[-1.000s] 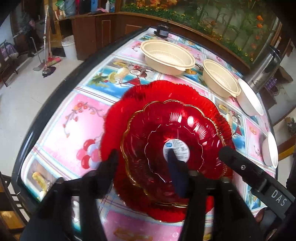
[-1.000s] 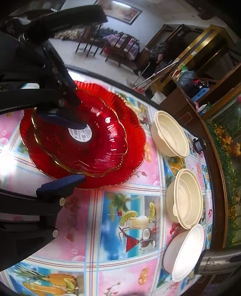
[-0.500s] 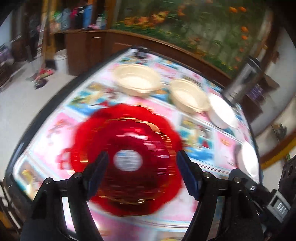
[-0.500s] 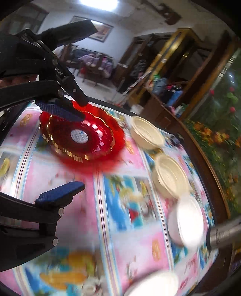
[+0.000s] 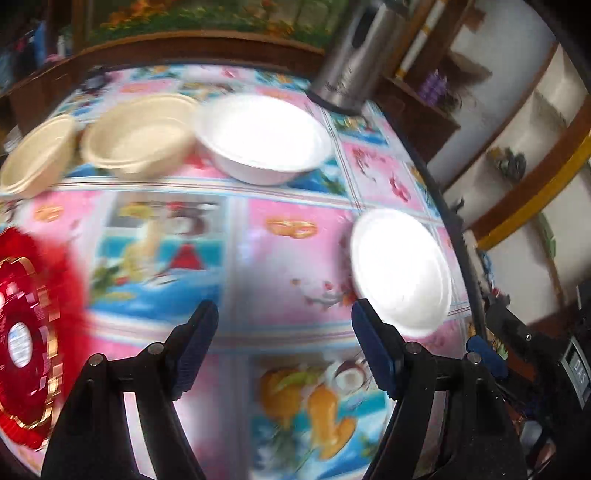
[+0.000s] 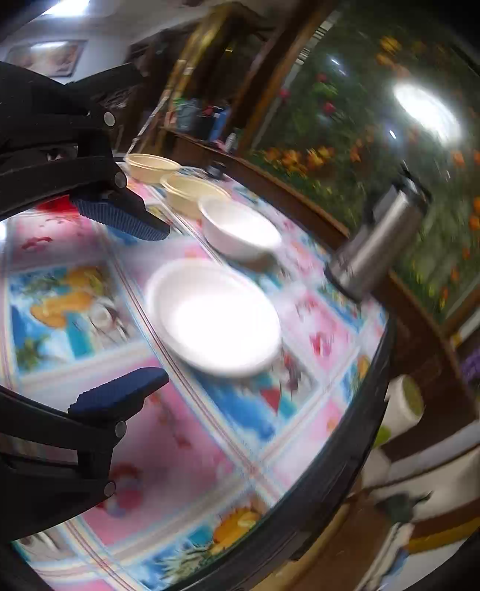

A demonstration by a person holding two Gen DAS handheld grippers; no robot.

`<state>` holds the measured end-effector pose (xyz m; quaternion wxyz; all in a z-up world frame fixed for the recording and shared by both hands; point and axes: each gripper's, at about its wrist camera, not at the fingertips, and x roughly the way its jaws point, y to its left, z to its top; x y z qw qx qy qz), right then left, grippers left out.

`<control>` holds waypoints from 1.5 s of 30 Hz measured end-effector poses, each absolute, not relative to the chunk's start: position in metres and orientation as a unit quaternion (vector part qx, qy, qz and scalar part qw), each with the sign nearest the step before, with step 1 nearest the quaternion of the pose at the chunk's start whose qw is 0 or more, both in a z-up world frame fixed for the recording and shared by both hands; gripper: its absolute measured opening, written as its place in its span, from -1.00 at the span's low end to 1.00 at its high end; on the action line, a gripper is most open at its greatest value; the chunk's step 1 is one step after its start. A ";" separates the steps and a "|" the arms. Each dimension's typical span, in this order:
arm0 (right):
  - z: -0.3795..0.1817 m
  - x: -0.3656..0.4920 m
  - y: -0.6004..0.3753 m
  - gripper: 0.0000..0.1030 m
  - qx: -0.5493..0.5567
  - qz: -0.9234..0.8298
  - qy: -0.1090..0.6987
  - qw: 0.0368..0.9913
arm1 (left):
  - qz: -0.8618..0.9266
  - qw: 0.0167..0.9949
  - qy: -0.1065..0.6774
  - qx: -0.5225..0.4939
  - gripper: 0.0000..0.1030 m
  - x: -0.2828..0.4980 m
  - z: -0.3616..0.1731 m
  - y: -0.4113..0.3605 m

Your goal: Organize plates and bowls

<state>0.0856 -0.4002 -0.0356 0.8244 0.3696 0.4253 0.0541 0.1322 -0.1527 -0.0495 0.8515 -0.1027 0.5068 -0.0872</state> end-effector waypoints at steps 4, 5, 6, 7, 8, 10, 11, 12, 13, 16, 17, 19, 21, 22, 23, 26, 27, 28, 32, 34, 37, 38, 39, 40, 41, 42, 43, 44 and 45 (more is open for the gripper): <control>-0.055 0.110 -0.420 0.44 0.378 0.044 0.440 0.813 | -0.088 0.846 0.516 -0.100 0.44 0.153 -0.059 -0.178; -0.060 0.116 -0.423 0.39 0.380 0.041 0.445 0.810 | -0.089 0.846 0.517 -0.098 0.44 0.156 -0.061 -0.182; -0.064 0.120 -0.427 0.38 0.384 0.038 0.447 0.807 | -0.086 0.845 0.519 -0.092 0.44 0.160 -0.065 -0.185; -0.067 0.123 -0.429 0.36 0.388 0.036 0.448 0.805 | -0.083 0.845 0.521 -0.088 0.44 0.161 -0.067 -0.188; -0.070 0.128 -0.430 0.29 0.386 0.036 0.447 0.806 | -0.077 0.845 0.522 -0.086 0.44 0.163 -0.070 -0.191; -0.075 0.131 -0.433 0.14 0.380 0.029 0.452 0.807 | -0.068 0.847 0.521 -0.079 0.42 0.167 -0.073 -0.196; -0.077 0.134 -0.432 0.06 0.378 0.028 0.454 0.806 | -0.067 0.849 0.520 -0.073 0.37 0.168 -0.074 -0.197; -0.081 0.138 -0.430 -0.03 0.370 0.028 0.462 0.806 | -0.061 0.851 0.519 -0.063 0.21 0.170 -0.076 -0.201; -0.084 0.139 -0.429 -0.07 0.369 0.027 0.466 0.804 | -0.057 0.850 0.521 -0.058 0.10 0.171 -0.078 -0.201; -0.089 0.141 -0.426 -0.18 0.362 0.025 0.471 0.804 | -0.065 0.845 0.529 -0.049 -0.30 0.172 -0.085 -0.203; -0.090 0.141 -0.425 -0.44 0.358 0.025 0.473 0.805 | -0.071 0.846 0.526 -0.045 -0.38 0.172 -0.085 -0.204; -0.091 0.141 -0.419 -0.69 0.348 0.039 0.478 0.805 | -0.079 0.849 0.521 -0.031 -0.78 0.167 -0.082 -0.209; -0.089 0.139 -0.410 -0.84 0.337 0.046 0.479 0.810 | -0.085 0.850 0.519 -0.025 -0.78 0.162 -0.077 -0.210; -0.086 0.137 -0.406 -0.84 0.329 0.040 0.478 0.813 | -0.085 0.852 0.516 -0.026 -0.78 0.159 -0.075 -0.207; -0.083 0.134 -0.404 -0.84 0.325 0.039 0.474 0.818 | -0.087 0.853 0.514 -0.028 -0.78 0.155 -0.074 -0.203; -0.077 0.126 -0.396 -0.84 0.321 0.048 0.471 0.821 | -0.090 0.853 0.513 -0.032 -0.78 0.147 -0.070 -0.193; -0.075 0.123 -0.393 -0.84 0.318 0.050 0.470 0.822 | -0.090 0.855 0.509 -0.031 -0.77 0.142 -0.068 -0.189; -0.072 0.120 -0.389 -0.84 0.316 0.053 0.468 0.824 | -0.090 0.857 0.507 -0.032 -0.77 0.137 -0.065 -0.184; -0.063 0.110 -0.373 -0.84 0.301 0.061 0.465 0.830 | -0.087 0.858 0.504 -0.042 -0.77 0.126 -0.062 -0.169; -0.059 0.103 -0.365 -0.84 0.295 0.065 0.464 0.833 | -0.085 0.860 0.502 -0.043 -0.77 0.119 -0.059 -0.163; -0.055 0.098 -0.357 -0.84 0.287 0.068 0.462 0.837 | -0.082 0.865 0.494 -0.042 -0.77 0.108 -0.055 -0.157; -0.054 0.095 -0.354 -0.84 0.286 0.070 0.461 0.837 | -0.082 0.866 0.492 -0.043 -0.77 0.106 -0.054 -0.155; -0.052 0.093 -0.352 -0.84 0.285 0.071 0.460 0.838 | -0.081 0.867 0.490 -0.044 -0.77 0.102 -0.054 -0.153; -0.050 0.089 -0.350 -0.84 0.282 0.072 0.458 0.840 | -0.081 0.868 0.489 -0.043 -0.77 0.098 -0.053 -0.152; -0.049 0.086 -0.348 -0.84 0.280 0.072 0.457 0.841 | -0.080 0.869 0.486 -0.043 -0.77 0.096 -0.052 -0.150; -0.048 0.083 -0.346 -0.84 0.277 0.073 0.456 0.843 | -0.079 0.870 0.484 -0.043 -0.77 0.092 -0.051 -0.148; -0.046 0.080 -0.343 -0.84 0.275 0.075 0.455 0.844 | -0.079 0.872 0.482 -0.044 -0.76 0.089 -0.050 -0.146; -0.045 0.078 -0.341 -0.84 0.272 0.076 0.454 0.845 | -0.078 0.872 0.481 -0.044 -0.76 0.087 -0.049 -0.144; -0.044 0.075 -0.339 -0.84 0.270 0.077 0.453 0.846 | -0.077 0.874 0.478 -0.044 -0.76 0.083 -0.048 -0.142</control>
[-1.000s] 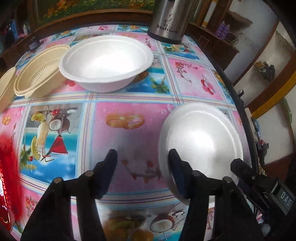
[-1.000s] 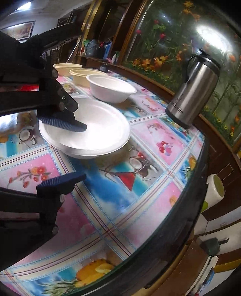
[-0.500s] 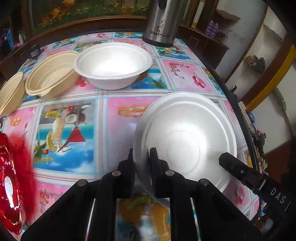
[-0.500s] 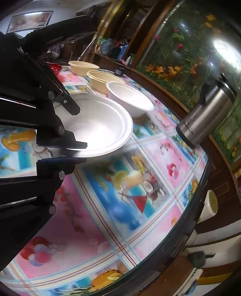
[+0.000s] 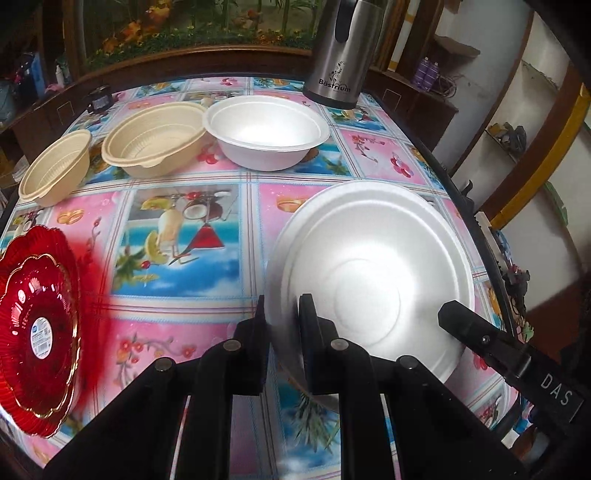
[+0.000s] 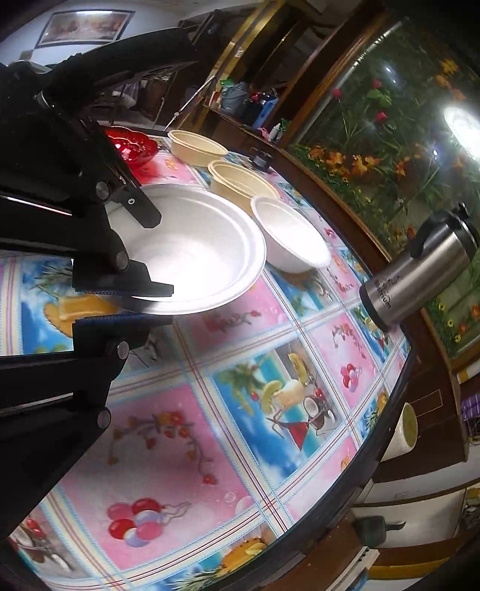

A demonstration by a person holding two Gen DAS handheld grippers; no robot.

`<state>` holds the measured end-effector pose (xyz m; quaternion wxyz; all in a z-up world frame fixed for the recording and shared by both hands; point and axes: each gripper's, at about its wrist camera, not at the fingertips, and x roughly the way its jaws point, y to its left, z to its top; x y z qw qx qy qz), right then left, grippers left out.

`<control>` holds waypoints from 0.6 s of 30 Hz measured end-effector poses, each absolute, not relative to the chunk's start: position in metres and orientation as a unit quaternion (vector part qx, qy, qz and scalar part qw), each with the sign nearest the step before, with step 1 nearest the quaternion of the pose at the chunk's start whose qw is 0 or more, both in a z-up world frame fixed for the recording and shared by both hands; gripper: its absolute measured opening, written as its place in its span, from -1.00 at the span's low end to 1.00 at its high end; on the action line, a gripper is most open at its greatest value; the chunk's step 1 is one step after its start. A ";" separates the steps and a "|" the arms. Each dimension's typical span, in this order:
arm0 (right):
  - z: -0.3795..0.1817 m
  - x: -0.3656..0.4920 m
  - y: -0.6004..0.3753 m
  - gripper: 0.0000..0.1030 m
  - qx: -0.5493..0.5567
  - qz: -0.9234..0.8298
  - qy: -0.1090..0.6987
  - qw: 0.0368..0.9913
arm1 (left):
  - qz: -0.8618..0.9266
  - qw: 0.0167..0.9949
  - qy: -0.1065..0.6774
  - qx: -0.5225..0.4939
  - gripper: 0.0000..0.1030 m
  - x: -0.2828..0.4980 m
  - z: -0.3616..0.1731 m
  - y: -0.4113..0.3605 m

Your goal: Organize plates and bowls

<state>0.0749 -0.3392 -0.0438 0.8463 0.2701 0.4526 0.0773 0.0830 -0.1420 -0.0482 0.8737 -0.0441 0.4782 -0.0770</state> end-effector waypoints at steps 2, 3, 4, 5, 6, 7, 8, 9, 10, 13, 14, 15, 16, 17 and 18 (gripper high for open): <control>-0.042 0.070 -0.335 -0.84 0.267 0.080 0.450 0.849 | -0.076 0.876 0.475 -0.044 -0.76 0.078 -0.047 -0.139; -0.041 0.067 -0.333 -0.84 0.266 0.082 0.448 0.850 | -0.075 0.876 0.474 -0.045 -0.76 0.075 -0.047 -0.136; -0.041 0.065 -0.331 -0.84 0.265 0.084 0.448 0.850 | -0.074 0.876 0.474 -0.046 -0.76 0.073 -0.047 -0.134; -0.041 0.063 -0.329 -0.84 0.265 0.086 0.447 0.850 | -0.073 0.876 0.474 -0.047 -0.76 0.071 -0.047 -0.132; -0.041 0.061 -0.327 -0.84 0.264 0.089 0.447 0.850 | -0.072 0.877 0.472 -0.047 -0.76 0.069 -0.047 -0.130; -0.041 0.060 -0.325 -0.84 0.264 0.090 0.447 0.850 | -0.071 0.878 0.471 -0.048 -0.76 0.066 -0.047 -0.127; -0.041 0.058 -0.324 -0.84 0.264 0.093 0.447 0.850 | -0.069 0.879 0.470 -0.049 -0.76 0.064 -0.047 -0.125; -0.041 0.056 -0.321 -0.84 0.264 0.095 0.447 0.850 | -0.068 0.879 0.469 -0.050 -0.76 0.062 -0.047 -0.122; -0.040 0.055 -0.319 -0.84 0.263 0.097 0.447 0.850 | -0.066 0.880 0.467 -0.051 -0.76 0.060 -0.046 -0.120; -0.040 0.052 -0.311 -0.84 0.259 0.104 0.447 0.850 | -0.062 0.881 0.466 -0.056 -0.76 0.055 -0.046 -0.111; -0.040 0.051 -0.308 -0.84 0.257 0.107 0.447 0.850 | -0.060 0.881 0.465 -0.058 -0.76 0.052 -0.046 -0.107; -0.040 0.050 -0.305 -0.84 0.256 0.111 0.447 0.850 | -0.058 0.882 0.464 -0.060 -0.76 0.050 -0.046 -0.104; -0.039 0.049 -0.302 -0.84 0.254 0.113 0.447 0.850 | -0.056 0.882 0.463 -0.061 -0.76 0.048 -0.046 -0.101; -0.039 0.048 -0.299 -0.84 0.252 0.116 0.447 0.850 | -0.054 0.883 0.463 -0.063 -0.76 0.046 -0.046 -0.099; -0.039 0.048 -0.296 -0.84 0.250 0.118 0.447 0.851 | -0.052 0.883 0.461 -0.064 -0.76 0.045 -0.045 -0.095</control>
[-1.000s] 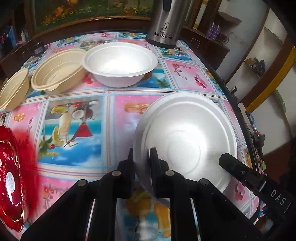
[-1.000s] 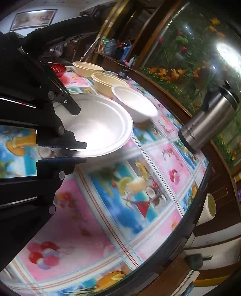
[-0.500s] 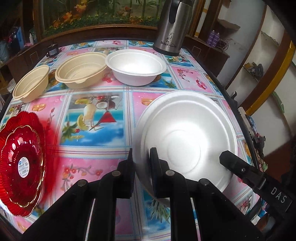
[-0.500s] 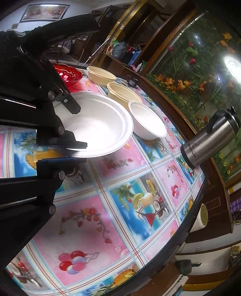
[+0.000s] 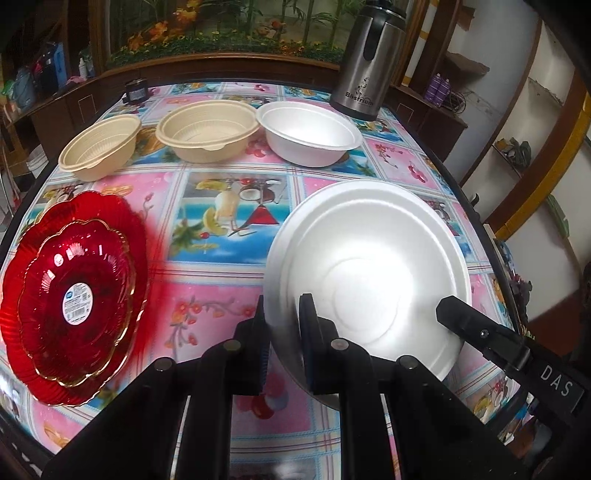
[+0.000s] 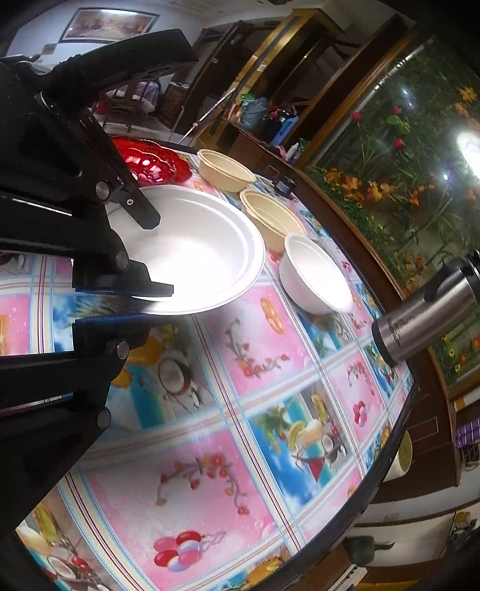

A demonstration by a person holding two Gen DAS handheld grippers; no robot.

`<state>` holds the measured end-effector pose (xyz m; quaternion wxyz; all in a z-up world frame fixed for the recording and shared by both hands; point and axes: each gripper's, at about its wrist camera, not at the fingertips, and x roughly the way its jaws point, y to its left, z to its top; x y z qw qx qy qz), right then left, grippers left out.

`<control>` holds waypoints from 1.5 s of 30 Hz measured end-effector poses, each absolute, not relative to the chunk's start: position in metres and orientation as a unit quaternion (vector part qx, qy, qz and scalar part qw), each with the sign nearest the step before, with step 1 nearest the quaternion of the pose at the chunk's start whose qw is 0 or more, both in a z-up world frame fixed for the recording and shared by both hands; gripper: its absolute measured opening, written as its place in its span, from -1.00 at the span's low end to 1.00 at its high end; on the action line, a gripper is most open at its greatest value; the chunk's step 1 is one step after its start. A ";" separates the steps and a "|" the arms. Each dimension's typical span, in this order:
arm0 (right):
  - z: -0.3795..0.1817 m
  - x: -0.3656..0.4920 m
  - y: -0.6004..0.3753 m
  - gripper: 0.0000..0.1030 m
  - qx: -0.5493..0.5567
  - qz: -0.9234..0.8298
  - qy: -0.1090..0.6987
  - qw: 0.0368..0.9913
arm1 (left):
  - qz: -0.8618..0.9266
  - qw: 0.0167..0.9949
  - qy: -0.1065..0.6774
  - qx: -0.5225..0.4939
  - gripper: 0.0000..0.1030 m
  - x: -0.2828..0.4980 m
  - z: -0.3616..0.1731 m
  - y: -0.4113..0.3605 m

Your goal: Organize plates and bowls

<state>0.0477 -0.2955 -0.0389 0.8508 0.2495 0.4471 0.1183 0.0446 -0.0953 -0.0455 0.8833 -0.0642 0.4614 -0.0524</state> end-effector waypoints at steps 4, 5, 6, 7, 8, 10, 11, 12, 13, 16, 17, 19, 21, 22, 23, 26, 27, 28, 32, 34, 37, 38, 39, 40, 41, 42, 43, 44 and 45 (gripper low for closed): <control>-0.039 0.046 -0.285 -0.84 0.244 0.129 0.448 0.850 | -0.045 0.886 0.457 -0.071 -0.76 0.038 -0.044 -0.083; -0.038 0.045 -0.281 -0.84 0.243 0.132 0.448 0.850 | -0.042 0.886 0.456 -0.072 -0.76 0.036 -0.044 -0.080; -0.037 0.045 -0.278 -0.84 0.240 0.135 0.448 0.850 | -0.040 0.886 0.455 -0.075 -0.76 0.036 -0.044 -0.078; -0.036 0.044 -0.275 -0.84 0.238 0.138 0.447 0.851 | -0.039 0.886 0.455 -0.077 -0.76 0.035 -0.043 -0.075; -0.036 0.044 -0.273 -0.84 0.235 0.139 0.447 0.852 | -0.037 0.887 0.454 -0.078 -0.76 0.033 -0.043 -0.073; -0.034 0.042 -0.267 -0.84 0.231 0.144 0.445 0.853 | -0.034 0.888 0.452 -0.081 -0.76 0.031 -0.043 -0.069; -0.034 0.042 -0.265 -0.84 0.230 0.146 0.445 0.853 | -0.032 0.888 0.450 -0.083 -0.76 0.030 -0.042 -0.067; -0.033 0.042 -0.263 -0.84 0.228 0.148 0.445 0.853 | -0.031 0.889 0.449 -0.084 -0.76 0.029 -0.042 -0.065; -0.033 0.041 -0.261 -0.84 0.227 0.150 0.444 0.853 | -0.030 0.889 0.448 -0.085 -0.76 0.028 -0.041 -0.064; -0.031 0.040 -0.257 -0.85 0.225 0.154 0.441 0.855 | -0.027 0.893 0.441 -0.087 -0.76 0.024 -0.038 -0.059; -0.030 0.040 -0.256 -0.85 0.224 0.156 0.440 0.856 | -0.027 0.894 0.439 -0.088 -0.76 0.023 -0.037 -0.058; -0.027 0.039 -0.253 -0.85 0.220 0.158 0.436 0.858 | -0.025 0.895 0.436 -0.090 -0.76 0.021 -0.035 -0.054; -0.024 0.039 -0.248 -0.85 0.214 0.163 0.433 0.860 | -0.022 0.897 0.432 -0.093 -0.76 0.019 -0.032 -0.050; -0.023 0.039 -0.247 -0.85 0.213 0.166 0.432 0.860 | -0.020 0.898 0.430 -0.095 -0.76 0.018 -0.030 -0.047; -0.022 0.038 -0.245 -0.85 0.212 0.169 0.431 0.861 | -0.018 0.899 0.427 -0.096 -0.76 0.017 -0.028 -0.045; -0.018 0.039 -0.237 -0.85 0.207 0.178 0.427 0.862 | -0.009 0.902 0.419 -0.099 -0.76 0.013 -0.023 -0.036; -0.016 0.039 -0.233 -0.85 0.204 0.181 0.425 0.863 | -0.005 0.904 0.416 -0.101 -0.76 0.013 -0.021 -0.032; -0.014 0.040 -0.228 -0.85 0.201 0.185 0.424 0.864 | -0.001 0.904 0.414 -0.103 -0.76 0.012 -0.020 -0.029; -0.010 0.043 -0.213 -0.85 0.194 0.200 0.422 0.863 | 0.014 0.906 0.410 -0.110 -0.76 0.011 -0.017 -0.014; -0.009 0.045 -0.205 -0.85 0.191 0.207 0.424 0.861 | 0.023 0.906 0.407 -0.113 -0.76 0.010 -0.017 -0.006; -0.009 0.048 -0.193 -0.85 0.185 0.218 0.424 0.859 | 0.035 0.907 0.404 -0.115 -0.76 0.008 -0.016 0.004; -0.009 0.049 -0.189 -0.85 0.183 0.221 0.425 0.858 | 0.038 0.907 0.403 -0.117 -0.76 0.007 -0.015 0.007; -0.009 0.050 -0.186 -0.85 0.181 0.225 0.426 0.857 | 0.044 0.907 0.402 -0.118 -0.76 0.007 -0.015 0.011; -0.008 0.050 -0.182 -0.85 0.180 0.228 0.426 0.857 | 0.048 0.907 0.402 -0.119 -0.76 0.006 -0.015 0.014; -0.009 0.050 -0.178 -0.85 0.177 0.232 0.427 0.856 | 0.053 0.906 0.401 -0.121 -0.76 0.006 -0.015 0.018; -0.009 0.050 -0.174 -0.85 0.175 0.235 0.428 0.855 | 0.057 0.906 0.401 -0.122 -0.76 0.006 -0.015 0.021; -0.009 0.051 -0.170 -0.85 0.173 0.238 0.428 0.854 | 0.060 0.906 0.401 -0.122 -0.76 0.005 -0.016 0.024; -0.009 0.052 -0.166 -0.85 0.171 0.242 0.430 0.853 | 0.064 0.905 0.401 -0.124 -0.76 0.004 -0.016 0.027; -0.010 0.053 -0.163 -0.85 0.169 0.244 0.430 0.852 | 0.067 0.905 0.400 -0.125 -0.76 0.004 -0.016 0.030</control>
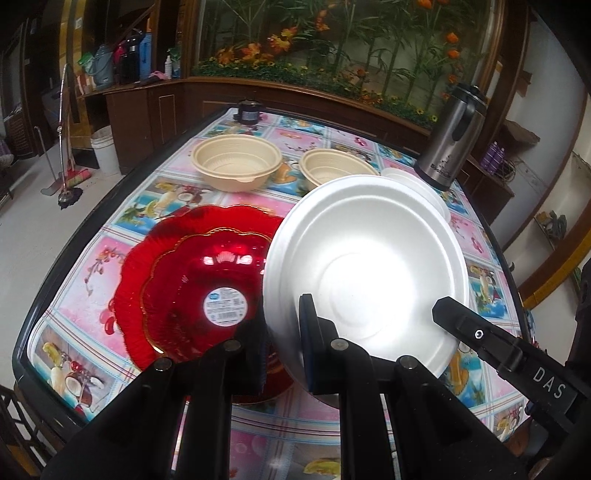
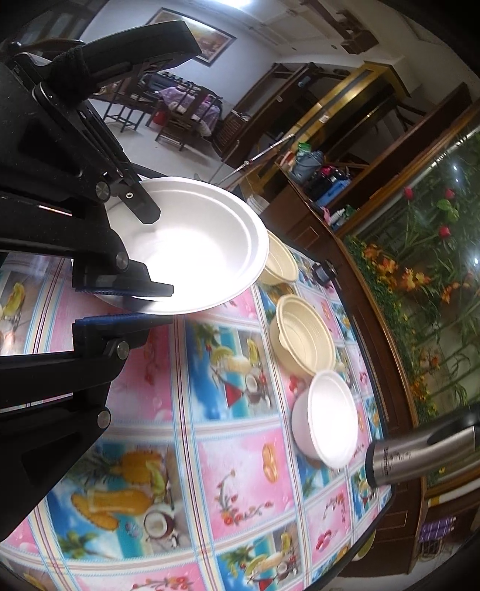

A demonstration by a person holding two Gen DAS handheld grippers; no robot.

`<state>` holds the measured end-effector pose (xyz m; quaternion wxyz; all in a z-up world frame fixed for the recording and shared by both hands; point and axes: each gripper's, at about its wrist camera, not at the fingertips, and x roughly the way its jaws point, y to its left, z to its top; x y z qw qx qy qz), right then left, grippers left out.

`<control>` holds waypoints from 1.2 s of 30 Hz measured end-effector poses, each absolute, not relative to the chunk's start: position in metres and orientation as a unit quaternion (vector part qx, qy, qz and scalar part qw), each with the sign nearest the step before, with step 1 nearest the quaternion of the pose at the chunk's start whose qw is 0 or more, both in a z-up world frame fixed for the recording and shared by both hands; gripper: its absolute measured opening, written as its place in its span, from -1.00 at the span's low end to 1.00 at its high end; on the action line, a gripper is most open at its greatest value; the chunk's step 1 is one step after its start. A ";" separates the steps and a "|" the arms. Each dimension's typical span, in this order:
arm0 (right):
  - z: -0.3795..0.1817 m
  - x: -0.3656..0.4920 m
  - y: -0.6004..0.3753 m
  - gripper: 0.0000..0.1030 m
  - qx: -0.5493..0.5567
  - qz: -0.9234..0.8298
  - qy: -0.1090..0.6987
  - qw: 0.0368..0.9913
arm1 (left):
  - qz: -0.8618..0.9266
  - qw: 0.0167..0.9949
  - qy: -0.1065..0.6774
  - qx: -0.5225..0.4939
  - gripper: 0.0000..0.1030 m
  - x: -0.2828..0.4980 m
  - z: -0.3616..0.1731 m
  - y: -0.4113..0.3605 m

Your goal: Organize plates and bowls

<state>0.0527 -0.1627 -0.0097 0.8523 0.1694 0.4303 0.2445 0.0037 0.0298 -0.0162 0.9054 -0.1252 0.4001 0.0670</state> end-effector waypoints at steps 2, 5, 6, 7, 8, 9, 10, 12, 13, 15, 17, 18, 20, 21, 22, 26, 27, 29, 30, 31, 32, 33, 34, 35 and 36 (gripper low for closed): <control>-0.010 0.054 -0.156 -0.85 0.166 0.250 0.432 0.850 | 0.073 0.906 0.399 -0.126 -0.76 0.002 -0.016 0.034; -0.011 0.055 -0.147 -0.85 0.161 0.257 0.434 0.848 | 0.080 0.905 0.398 -0.128 -0.76 0.001 -0.017 0.041; -0.011 0.055 -0.144 -0.85 0.159 0.259 0.435 0.848 | 0.082 0.905 0.398 -0.129 -0.76 0.001 -0.017 0.043; -0.011 0.055 -0.142 -0.85 0.158 0.260 0.436 0.847 | 0.083 0.904 0.398 -0.130 -0.76 0.001 -0.018 0.044; -0.012 0.056 -0.139 -0.85 0.157 0.261 0.436 0.847 | 0.085 0.904 0.398 -0.130 -0.76 0.000 -0.018 0.046; -0.012 0.056 -0.138 -0.85 0.156 0.262 0.437 0.846 | 0.086 0.904 0.398 -0.131 -0.76 0.000 -0.019 0.048; -0.012 0.056 -0.136 -0.85 0.155 0.263 0.438 0.846 | 0.087 0.904 0.398 -0.132 -0.76 -0.001 -0.019 0.049; -0.013 0.057 -0.132 -0.85 0.152 0.265 0.439 0.845 | 0.090 0.904 0.398 -0.131 -0.76 -0.001 -0.020 0.051; -0.013 0.057 -0.131 -0.85 0.151 0.266 0.440 0.844 | 0.091 0.903 0.398 -0.132 -0.76 -0.001 -0.020 0.053; -0.014 0.058 -0.128 -0.85 0.150 0.267 0.441 0.844 | 0.095 0.903 0.397 -0.132 -0.76 -0.002 -0.020 0.056; -0.015 0.058 -0.124 -0.85 0.147 0.269 0.443 0.843 | 0.097 0.902 0.398 -0.133 -0.76 -0.002 -0.021 0.058; -0.015 0.059 -0.122 -0.85 0.147 0.269 0.443 0.842 | 0.099 0.902 0.398 -0.134 -0.76 -0.003 -0.021 0.060; -0.015 0.059 -0.119 -0.85 0.144 0.271 0.444 0.842 | 0.102 0.902 0.398 -0.134 -0.76 -0.003 -0.021 0.063; -0.016 0.060 -0.117 -0.85 0.142 0.272 0.445 0.841 | 0.104 0.902 0.398 -0.135 -0.76 -0.003 -0.021 0.064; -0.016 0.060 -0.115 -0.85 0.141 0.273 0.446 0.841 | 0.105 0.901 0.398 -0.135 -0.76 -0.003 -0.022 0.066; -0.018 0.063 -0.108 -0.84 0.138 0.274 0.450 0.839 | 0.109 0.900 0.400 -0.137 -0.76 -0.002 -0.023 0.069; -0.019 0.064 -0.107 -0.85 0.137 0.274 0.450 0.839 | 0.109 0.899 0.400 -0.137 -0.76 -0.001 -0.023 0.070; -0.020 0.066 -0.104 -0.85 0.135 0.275 0.452 0.838 | 0.111 0.899 0.401 -0.139 -0.76 -0.001 -0.024 0.073; -0.021 0.067 -0.102 -0.85 0.135 0.275 0.452 0.838 | 0.112 0.899 0.401 -0.139 -0.76 -0.001 -0.024 0.074; -0.021 0.067 -0.101 -0.85 0.134 0.276 0.453 0.837 | 0.113 0.898 0.401 -0.141 -0.76 -0.001 -0.024 0.076; -0.021 0.067 -0.099 -0.85 0.133 0.276 0.454 0.837 | 0.114 0.898 0.402 -0.142 -0.76 -0.001 -0.025 0.077; -0.022 0.068 -0.097 -0.85 0.131 0.276 0.454 0.837 | 0.115 0.897 0.402 -0.142 -0.76 -0.001 -0.025 0.079; -0.022 0.069 -0.095 -0.85 0.131 0.277 0.455 0.836 | 0.116 0.897 0.402 -0.143 -0.76 0.000 -0.025 0.080; -0.023 0.070 -0.093 -0.85 0.130 0.277 0.456 0.835 | 0.117 0.896 0.403 -0.144 -0.76 -0.001 -0.026 0.081; -0.024 0.070 -0.091 -0.85 0.129 0.278 0.457 0.835 | 0.118 0.896 0.404 -0.145 -0.76 0.000 -0.027 0.083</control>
